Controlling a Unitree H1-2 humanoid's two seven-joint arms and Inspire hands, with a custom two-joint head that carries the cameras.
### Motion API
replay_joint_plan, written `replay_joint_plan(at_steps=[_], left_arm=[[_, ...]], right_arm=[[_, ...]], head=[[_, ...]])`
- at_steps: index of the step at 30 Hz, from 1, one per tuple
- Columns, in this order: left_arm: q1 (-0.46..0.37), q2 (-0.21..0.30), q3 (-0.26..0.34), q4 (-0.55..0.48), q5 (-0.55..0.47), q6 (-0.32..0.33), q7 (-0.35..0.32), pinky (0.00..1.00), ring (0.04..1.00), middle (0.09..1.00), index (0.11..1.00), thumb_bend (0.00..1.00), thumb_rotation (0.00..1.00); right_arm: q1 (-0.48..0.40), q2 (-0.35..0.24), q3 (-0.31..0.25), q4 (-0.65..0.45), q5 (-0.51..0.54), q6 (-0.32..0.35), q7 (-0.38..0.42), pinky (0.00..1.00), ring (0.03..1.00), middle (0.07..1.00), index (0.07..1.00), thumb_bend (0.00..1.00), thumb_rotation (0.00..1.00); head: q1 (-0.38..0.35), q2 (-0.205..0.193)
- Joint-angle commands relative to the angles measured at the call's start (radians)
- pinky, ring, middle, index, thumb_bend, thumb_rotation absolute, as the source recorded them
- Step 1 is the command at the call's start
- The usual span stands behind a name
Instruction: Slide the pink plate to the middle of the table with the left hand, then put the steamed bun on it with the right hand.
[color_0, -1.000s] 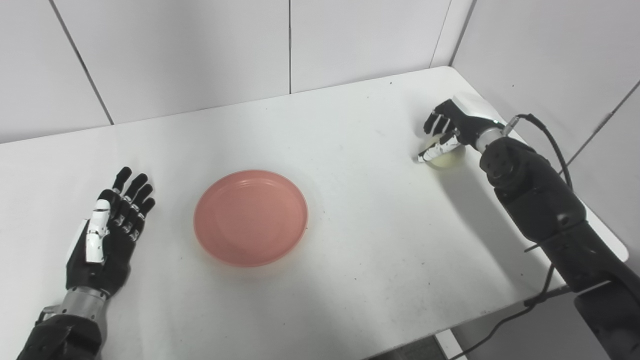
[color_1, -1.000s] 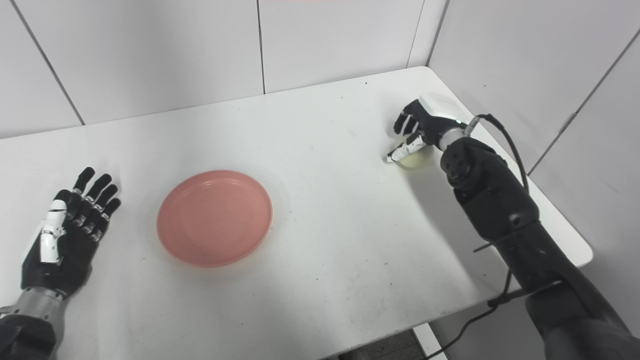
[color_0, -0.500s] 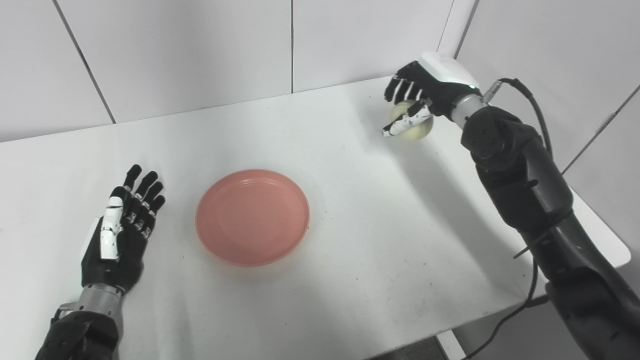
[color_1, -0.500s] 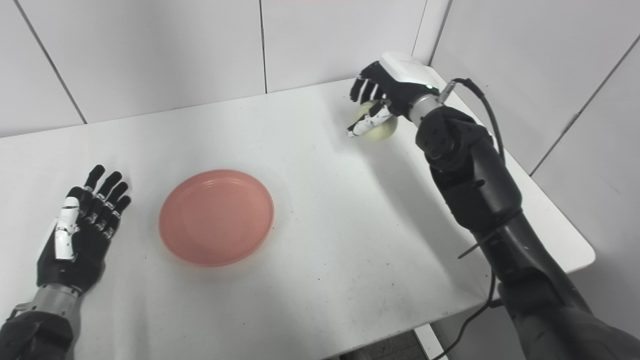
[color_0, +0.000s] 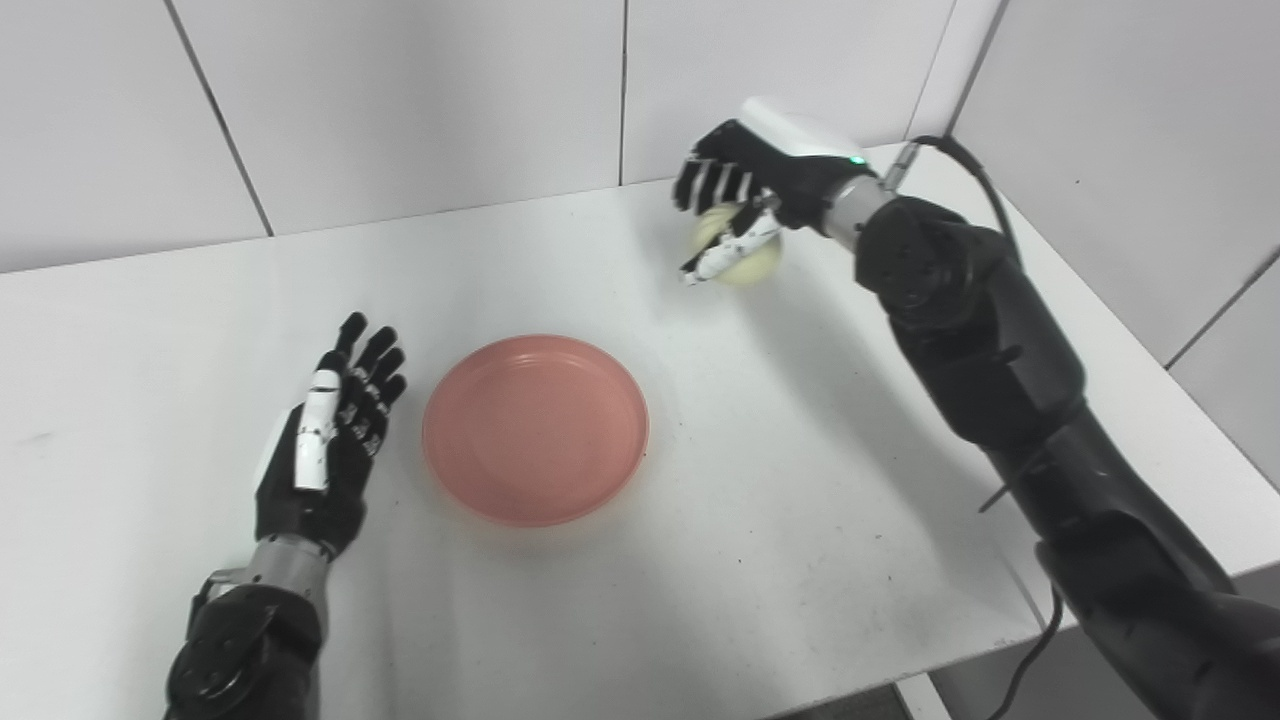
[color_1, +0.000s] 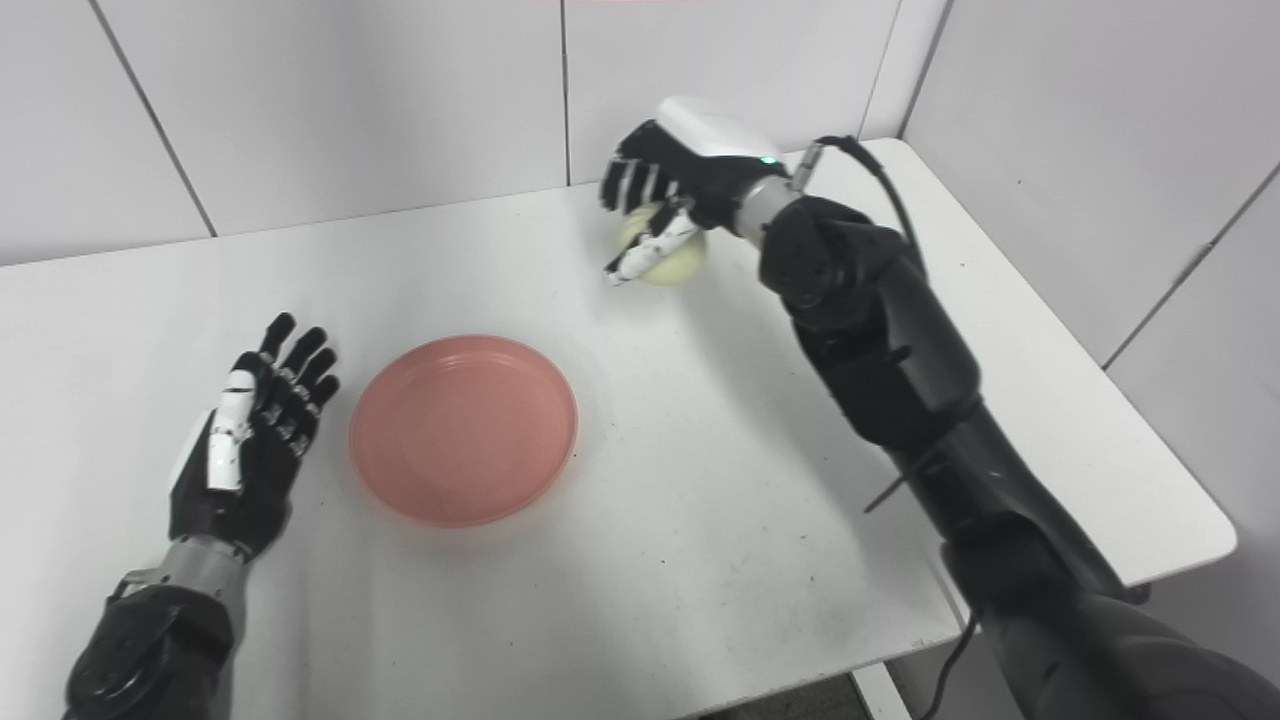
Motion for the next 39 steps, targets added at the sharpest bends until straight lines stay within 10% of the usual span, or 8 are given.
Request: replay_joint_plan(at_steps=[1, 13, 39], left_arm=[[0.031, -0.012, -0.013, 0.062, 0.028, 0.052, 0.024, 1.0, 0.974, 0.963, 0.991, 0.37, 1.0], [-0.001, -0.062, -0.025, 0.128, 0.084, 0.022, 0.059, 0.98, 0.97, 0.959, 0.983, 0.4, 1.0], [-0.017, -0.084, -0.026, 0.141, 0.108, 0.009, 0.062, 0.98, 0.967, 0.962, 0.974, 0.38, 1.0]], right_arm=[[-0.066, 0.004, 0.008, 0.0, 0.02, -0.051, -0.006, 0.36, 0.412, 0.467, 0.488, 0.49, 0.13], [-0.084, 0.114, 0.123, -0.009, 0.009, -0.01, 0.031, 0.38, 0.447, 0.505, 0.489, 0.49, 0.12], [-0.018, 0.18, 0.251, 0.086, -0.003, -0.11, 0.013, 0.37, 0.453, 0.525, 0.491, 0.5, 0.13]], head=[[0.039, 0.003], [0.168, 0.026], [0.197, 0.051]])
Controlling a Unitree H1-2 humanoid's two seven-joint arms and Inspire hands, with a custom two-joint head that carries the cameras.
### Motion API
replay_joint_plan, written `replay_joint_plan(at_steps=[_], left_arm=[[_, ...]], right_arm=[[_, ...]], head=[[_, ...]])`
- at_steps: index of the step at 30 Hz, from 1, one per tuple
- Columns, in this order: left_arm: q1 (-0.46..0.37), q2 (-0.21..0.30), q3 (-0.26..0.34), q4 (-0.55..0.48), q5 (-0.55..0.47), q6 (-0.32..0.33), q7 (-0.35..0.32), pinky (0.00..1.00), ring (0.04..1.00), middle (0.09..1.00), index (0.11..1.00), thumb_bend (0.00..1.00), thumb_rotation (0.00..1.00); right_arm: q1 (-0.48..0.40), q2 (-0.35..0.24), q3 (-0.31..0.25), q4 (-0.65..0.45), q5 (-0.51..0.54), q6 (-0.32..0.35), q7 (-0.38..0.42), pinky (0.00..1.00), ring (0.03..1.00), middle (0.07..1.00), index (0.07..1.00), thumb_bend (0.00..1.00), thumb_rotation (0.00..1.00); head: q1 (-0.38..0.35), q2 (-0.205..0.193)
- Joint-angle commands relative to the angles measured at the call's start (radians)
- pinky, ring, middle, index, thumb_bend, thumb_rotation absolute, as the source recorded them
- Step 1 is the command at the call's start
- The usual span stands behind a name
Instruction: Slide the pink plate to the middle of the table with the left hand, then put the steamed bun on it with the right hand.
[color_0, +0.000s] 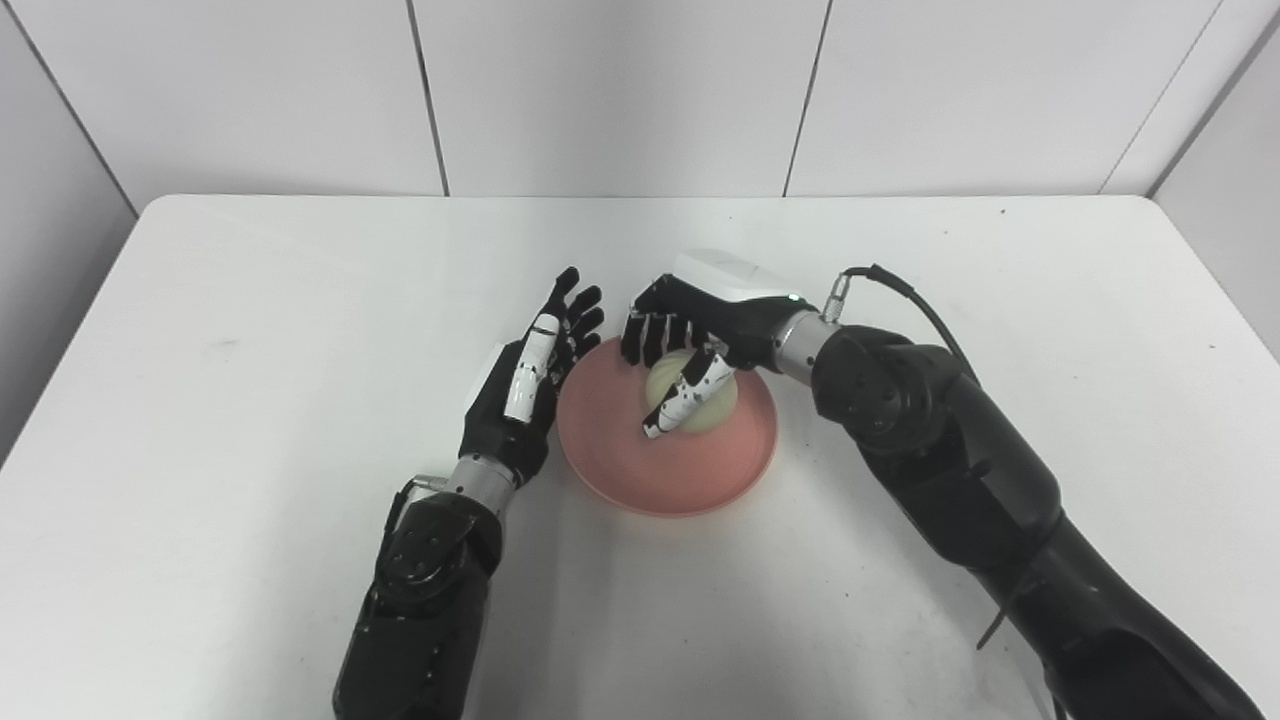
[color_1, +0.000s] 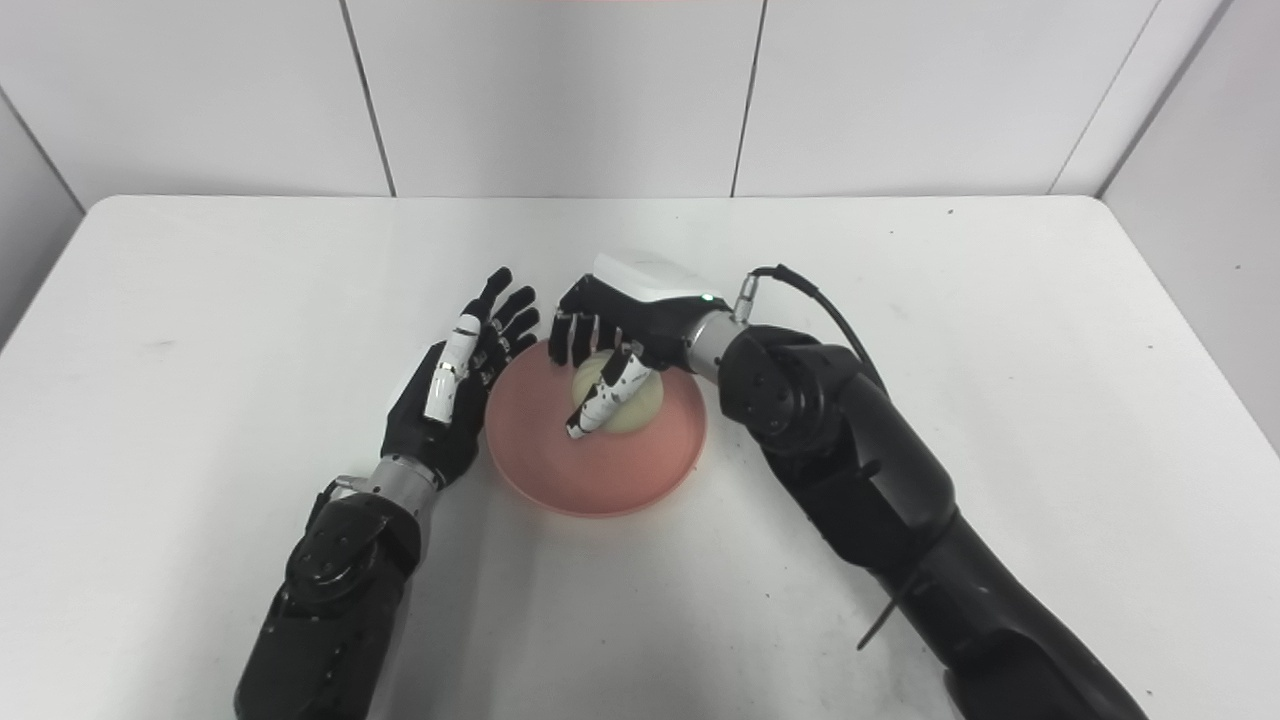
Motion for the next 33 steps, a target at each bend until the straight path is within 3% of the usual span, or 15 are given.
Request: replay_joint_plan(at_steps=[1, 9, 16, 19, 21, 23, 25, 30, 33], left_arm=[[0.039, -0.004, -0.007, 0.044, 0.019, 0.07, 0.018, 0.98, 0.968, 0.963, 0.975, 0.38, 1.0], [0.038, -0.004, -0.01, 0.05, 0.021, 0.06, 0.015, 0.97, 0.963, 0.956, 0.976, 0.38, 1.0], [0.036, -0.009, -0.008, 0.054, 0.018, 0.054, 0.017, 0.97, 0.971, 0.969, 0.98, 0.37, 1.0], [0.034, -0.01, -0.007, 0.057, 0.017, 0.053, 0.017, 0.96, 0.973, 0.975, 0.982, 0.37, 1.0], [0.033, -0.01, -0.007, 0.059, 0.017, 0.05, 0.016, 0.96, 0.976, 0.978, 0.983, 0.36, 1.0], [0.032, -0.009, -0.006, 0.067, 0.016, 0.046, 0.015, 0.96, 0.975, 0.974, 0.979, 0.37, 1.0], [0.031, -0.011, -0.003, 0.071, 0.012, 0.045, 0.014, 0.96, 0.975, 0.972, 0.975, 0.37, 1.0], [0.027, -0.011, 0.002, 0.083, 0.002, 0.032, -0.001, 0.98, 0.982, 0.981, 0.98, 0.38, 1.0], [0.027, -0.008, 0.0, 0.084, 0.006, 0.027, -0.005, 0.99, 0.987, 0.984, 0.982, 0.38, 1.0]], right_arm=[[-0.02, 0.004, -0.004, -0.008, -0.008, -0.031, -0.017, 0.37, 0.45, 0.523, 0.491, 0.5, 0.13], [0.016, 0.018, -0.02, 0.008, 0.02, -0.098, -0.064, 0.37, 0.451, 0.523, 0.491, 0.5, 0.13], [0.013, 0.008, -0.014, -0.003, -0.001, -0.115, -0.071, 0.49, 0.556, 0.618, 0.496, 0.5, 0.15], [0.004, -0.004, -0.002, -0.016, -0.03, -0.116, -0.058, 0.51, 0.601, 0.68, 0.687, 0.5, 0.33], [-0.002, -0.012, 0.007, -0.033, -0.05, -0.109, -0.04, 0.58, 0.708, 0.769, 0.782, 0.53, 0.5], [-0.005, -0.017, 0.012, -0.049, -0.067, -0.101, -0.024, 0.67, 0.796, 0.84, 0.841, 0.59, 0.64], [-0.008, -0.021, 0.013, -0.066, -0.082, -0.087, -0.003, 0.69, 0.843, 0.907, 0.901, 0.69, 0.79], [-0.009, -0.018, -0.009, -0.11, -0.09, -0.05, 0.046, 0.73, 0.907, 0.988, 0.975, 0.83, 0.87], [-0.012, -0.021, -0.025, -0.127, -0.084, -0.061, 0.057, 0.75, 0.926, 0.999, 0.991, 0.85, 0.87]], head=[[0.0, 0.0], [0.011, 0.002], [0.015, 0.003], [0.015, 0.003], [0.015, 0.002], [0.015, 0.003], [0.016, 0.002], [0.019, 0.005], [0.019, 0.004]])
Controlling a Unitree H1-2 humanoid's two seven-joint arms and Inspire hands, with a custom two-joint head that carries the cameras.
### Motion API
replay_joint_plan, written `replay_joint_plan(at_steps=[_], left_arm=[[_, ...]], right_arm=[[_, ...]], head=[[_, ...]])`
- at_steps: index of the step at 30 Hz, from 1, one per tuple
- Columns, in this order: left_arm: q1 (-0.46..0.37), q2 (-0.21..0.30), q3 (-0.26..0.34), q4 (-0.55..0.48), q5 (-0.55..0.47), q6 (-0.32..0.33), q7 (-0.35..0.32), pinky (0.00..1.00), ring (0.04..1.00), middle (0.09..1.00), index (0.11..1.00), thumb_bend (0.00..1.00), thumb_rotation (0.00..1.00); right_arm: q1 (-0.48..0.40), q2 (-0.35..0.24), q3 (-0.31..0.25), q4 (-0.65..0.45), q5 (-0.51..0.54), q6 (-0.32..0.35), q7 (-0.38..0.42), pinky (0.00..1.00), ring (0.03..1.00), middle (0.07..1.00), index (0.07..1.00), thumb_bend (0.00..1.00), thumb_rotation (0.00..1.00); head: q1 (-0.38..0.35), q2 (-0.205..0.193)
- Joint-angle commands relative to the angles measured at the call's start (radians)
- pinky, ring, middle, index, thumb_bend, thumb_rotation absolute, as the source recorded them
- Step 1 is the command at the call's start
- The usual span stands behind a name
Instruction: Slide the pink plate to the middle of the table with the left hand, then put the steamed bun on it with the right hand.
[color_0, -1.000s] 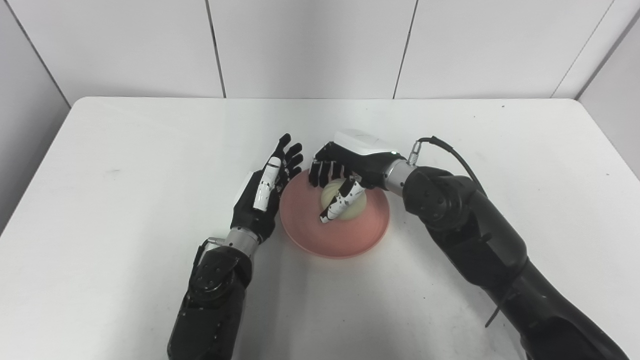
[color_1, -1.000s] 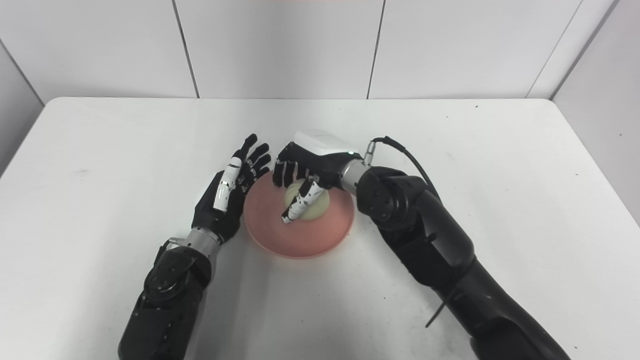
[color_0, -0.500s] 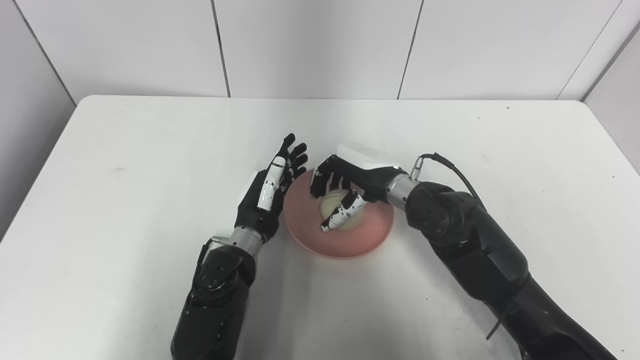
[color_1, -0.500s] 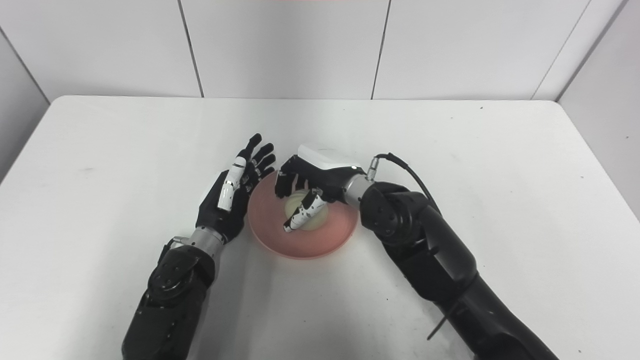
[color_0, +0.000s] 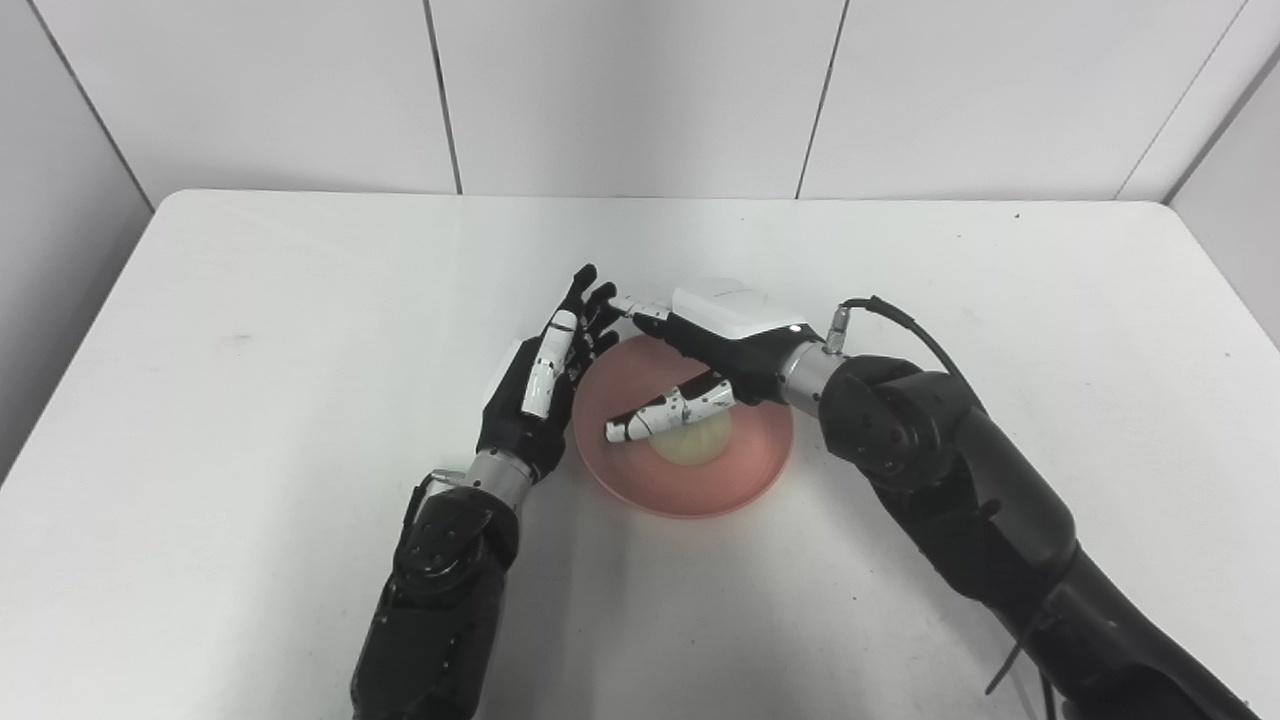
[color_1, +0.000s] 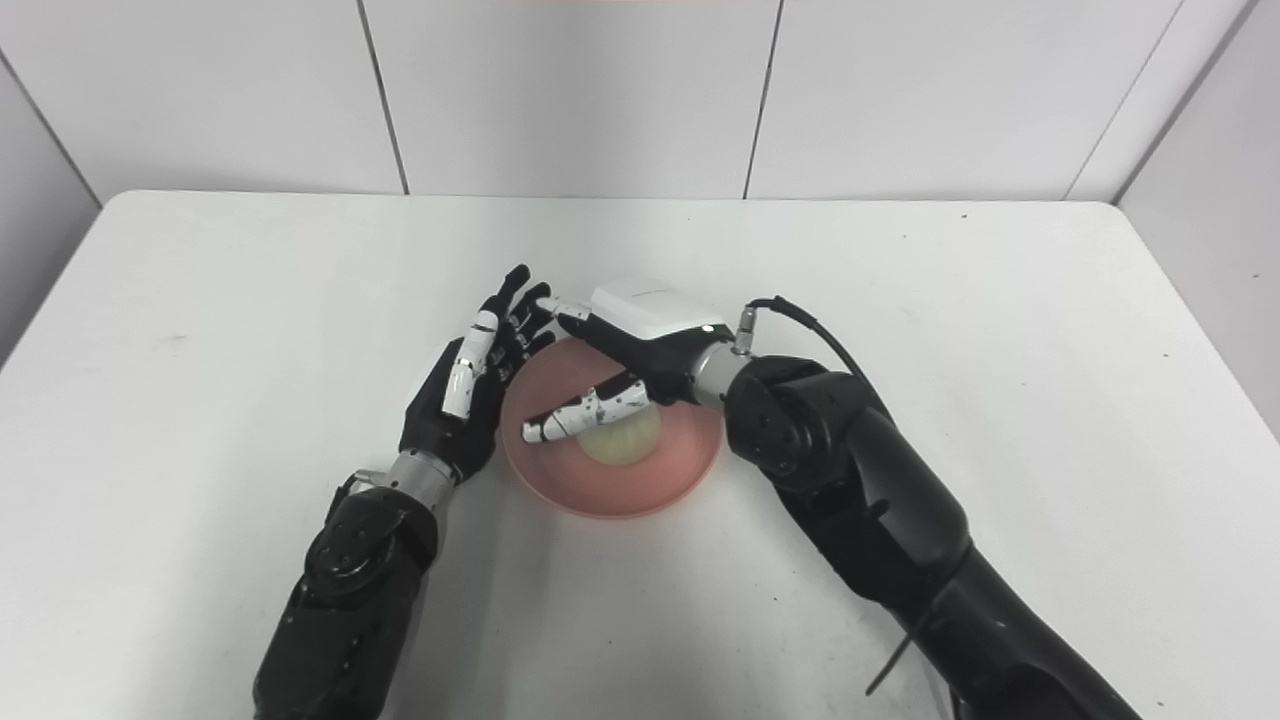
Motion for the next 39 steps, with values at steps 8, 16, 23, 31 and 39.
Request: replay_joint_plan(at_steps=[8, 16, 23, 31, 39], left_arm=[[0.043, 0.013, -0.002, 0.05, 0.007, 0.051, -0.003, 1.0, 0.988, 0.985, 0.989, 0.37, 1.0], [0.053, 0.013, 0.009, 0.03, 0.01, 0.064, 0.01, 1.0, 0.984, 0.975, 0.988, 0.37, 1.0], [0.095, 0.022, 0.01, -0.057, 0.023, 0.1, 0.028, 1.0, 0.993, 0.978, 1.0, 0.39, 1.0], [0.156, 0.024, 0.031, -0.113, 0.016, 0.066, 0.04, 1.0, 1.0, 1.0, 1.0, 0.37, 1.0], [0.206, 0.04, 0.026, -0.137, 0.024, 0.03, 0.04, 1.0, 1.0, 1.0, 1.0, 0.36, 1.0]], right_arm=[[-0.06, -0.003, -0.085, -0.12, 0.015, 0.004, -0.001, 0.75, 0.923, 0.988, 0.978, 0.85, 0.9], [-0.065, 0.01, -0.203, -0.127, 0.076, 0.039, -0.028, 0.82, 0.923, 0.978, 0.995, 0.78, 1.0], [0.021, 0.046, -0.3, -0.068, 0.079, 0.118, -0.119, 0.86, 0.931, 0.97, 1.0, 0.75, 1.0], [0.183, 0.213, -0.542, -0.037, 0.317, 0.15, -0.183, 0.96, 0.992, 1.0, 1.0, 0.57, 1.0], [0.332, 0.352, -0.606, 0.025, 0.502, -0.057, -0.406, 1.0, 1.0, 1.0, 1.0, 0.38, 1.0]], head=[[-0.003, -0.006], [0.0, -0.013], [-0.014, -0.02], [-0.028, -0.044], [-0.043, -0.066]])
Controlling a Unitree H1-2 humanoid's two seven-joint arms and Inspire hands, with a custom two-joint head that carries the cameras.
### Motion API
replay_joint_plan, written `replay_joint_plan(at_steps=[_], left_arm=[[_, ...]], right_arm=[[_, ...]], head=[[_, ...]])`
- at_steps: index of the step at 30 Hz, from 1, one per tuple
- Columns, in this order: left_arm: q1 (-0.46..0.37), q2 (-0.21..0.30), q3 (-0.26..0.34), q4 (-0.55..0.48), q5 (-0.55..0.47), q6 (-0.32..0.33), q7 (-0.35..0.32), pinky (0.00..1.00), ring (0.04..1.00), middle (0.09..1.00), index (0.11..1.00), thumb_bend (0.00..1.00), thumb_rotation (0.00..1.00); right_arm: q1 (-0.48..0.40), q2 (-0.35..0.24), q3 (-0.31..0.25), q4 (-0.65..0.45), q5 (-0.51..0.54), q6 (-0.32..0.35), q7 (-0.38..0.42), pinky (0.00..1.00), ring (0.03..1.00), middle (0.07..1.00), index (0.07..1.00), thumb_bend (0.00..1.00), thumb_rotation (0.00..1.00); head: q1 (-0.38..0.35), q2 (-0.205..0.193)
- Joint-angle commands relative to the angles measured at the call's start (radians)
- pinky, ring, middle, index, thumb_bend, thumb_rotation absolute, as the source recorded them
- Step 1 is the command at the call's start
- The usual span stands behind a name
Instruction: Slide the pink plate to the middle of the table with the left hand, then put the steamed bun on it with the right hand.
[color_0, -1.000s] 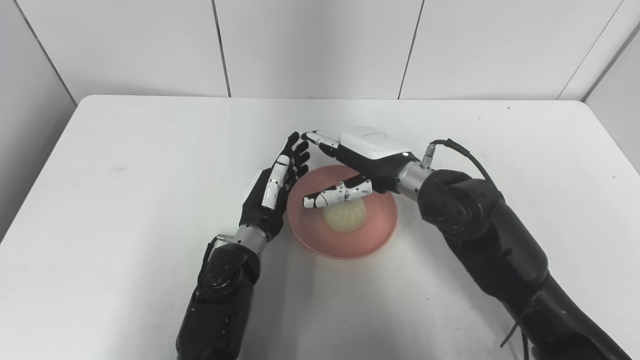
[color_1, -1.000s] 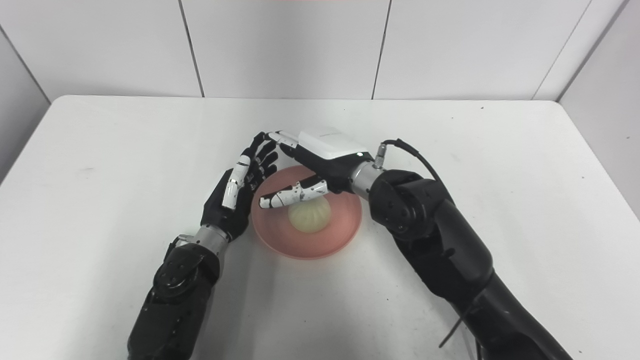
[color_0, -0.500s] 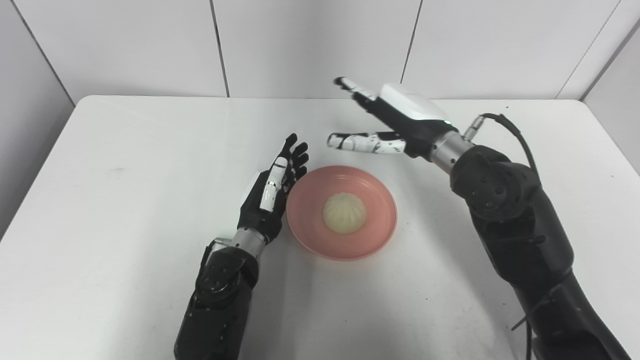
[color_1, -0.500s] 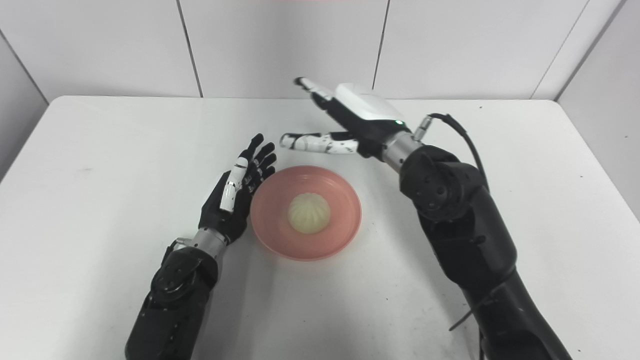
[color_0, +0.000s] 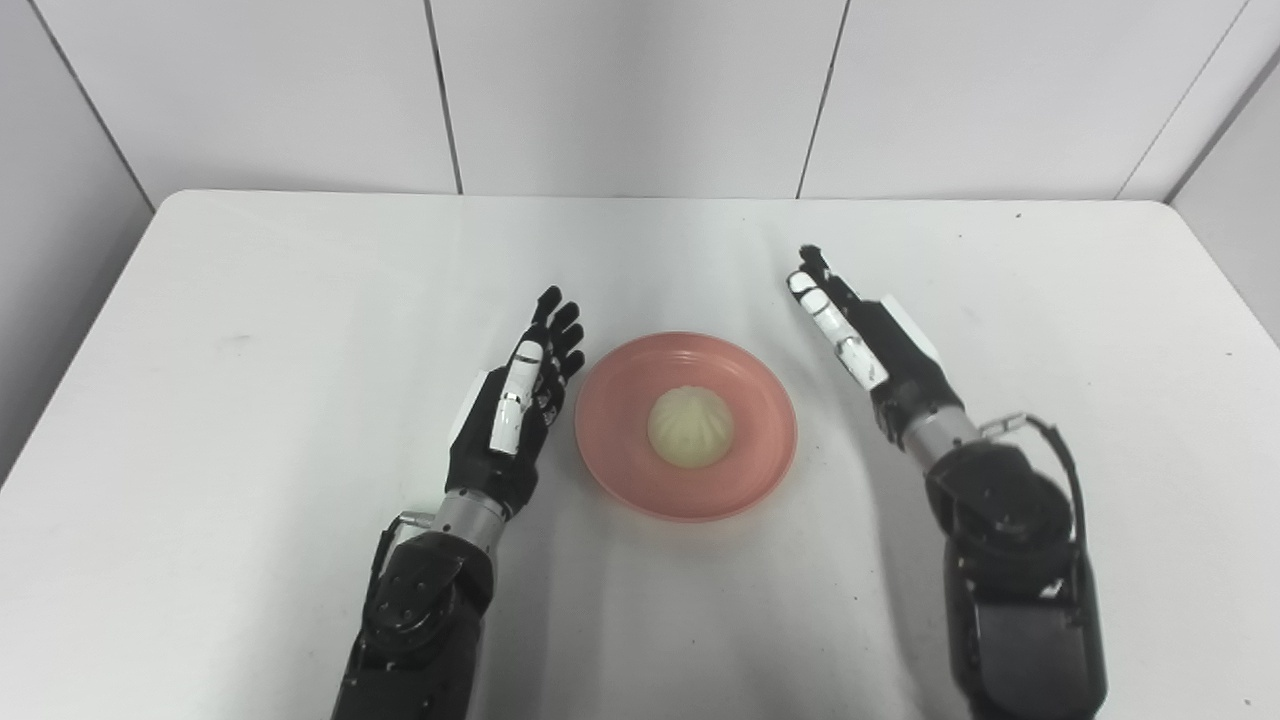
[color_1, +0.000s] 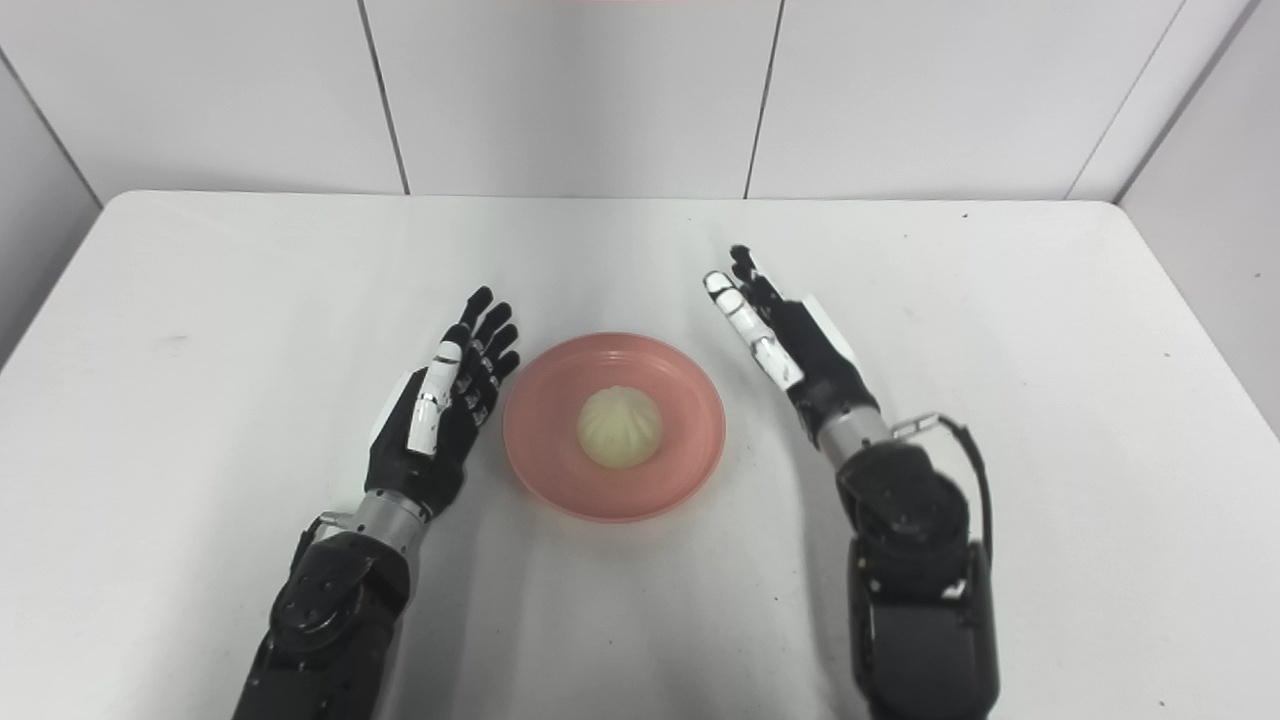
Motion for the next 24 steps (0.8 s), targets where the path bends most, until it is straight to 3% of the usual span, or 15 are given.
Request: replay_joint_plan(at_steps=[1, 4, 6, 15, 24], left_arm=[[0.056, 0.018, 0.006, 0.037, 0.018, 0.024, 0.017, 1.0, 1.0, 1.0, 1.0, 0.36, 1.0], [0.068, 0.021, 0.004, 0.039, 0.021, 0.009, 0.019, 1.0, 1.0, 1.0, 1.0, 0.38, 1.0], [0.076, 0.021, 0.004, 0.041, 0.029, -0.004, 0.024, 1.0, 1.0, 1.0, 1.0, 0.38, 1.0], [0.102, 0.023, 0.001, 0.037, 0.03, -0.049, 0.021, 1.0, 0.999, 1.0, 1.0, 0.37, 1.0], [0.11, 0.03, 0.005, 0.029, 0.023, -0.037, 0.019, 1.0, 0.996, 1.0, 1.0, 0.37, 1.0]], right_arm=[[-0.006, 0.014, -0.002, 0.013, 0.058, -0.141, -0.067, 1.0, 1.0, 1.0, 1.0, 0.36, 1.0], [0.03, 0.026, 0.011, 0.073, 0.104, -0.276, -0.112, 1.0, 1.0, 1.0, 1.0, 0.32, 1.0], [0.054, 0.033, 0.022, 0.093, 0.142, -0.313, -0.118, 1.0, 1.0, 1.0, 1.0, 0.29, 1.0], [0.117, 0.058, 0.044, 0.147, 0.238, -0.356, -0.179, 1.0, 1.0, 1.0, 1.0, 0.22, 1.0], [0.129, 0.044, 0.059, 0.2, 0.3, -0.381, -0.196, 1.0, 1.0, 1.0, 1.0, 0.2, 1.0]], head=[[0.0, -0.004], [0.0, -0.011], [0.002, -0.016], [0.004, -0.024], [0.006, -0.027]])
